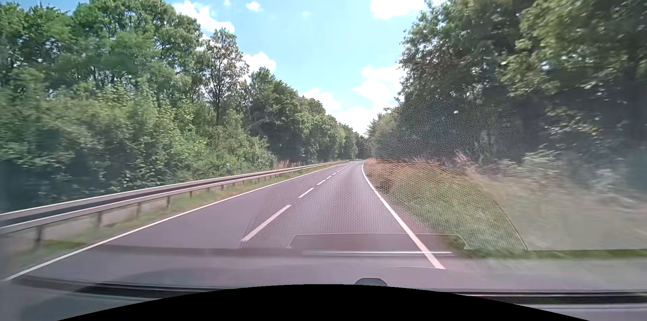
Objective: Follow the waypoints while adhering to traffic rules and regulations
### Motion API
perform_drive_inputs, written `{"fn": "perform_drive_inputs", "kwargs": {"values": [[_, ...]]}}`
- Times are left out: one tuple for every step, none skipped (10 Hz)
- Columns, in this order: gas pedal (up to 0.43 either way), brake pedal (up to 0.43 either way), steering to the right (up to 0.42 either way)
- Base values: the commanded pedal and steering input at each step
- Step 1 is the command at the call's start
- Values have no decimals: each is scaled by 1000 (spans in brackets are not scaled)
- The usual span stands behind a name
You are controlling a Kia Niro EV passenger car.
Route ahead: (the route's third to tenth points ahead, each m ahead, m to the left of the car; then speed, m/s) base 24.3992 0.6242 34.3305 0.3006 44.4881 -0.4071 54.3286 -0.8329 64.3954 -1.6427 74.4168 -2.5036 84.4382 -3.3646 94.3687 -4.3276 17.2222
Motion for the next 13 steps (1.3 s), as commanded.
{"fn": "perform_drive_inputs", "kwargs": {"values": [[67, 0, 4], [67, 0, 4], [67, 0, 4], [67, 0, 4], [67, 0, 4], [67, 0, 4], [67, 0, 4], [67, 0, 4], [67, 0, 4], [67, 0, 3], [67, 0, 3], [67, 0, 3], [67, 0, 3]]}}
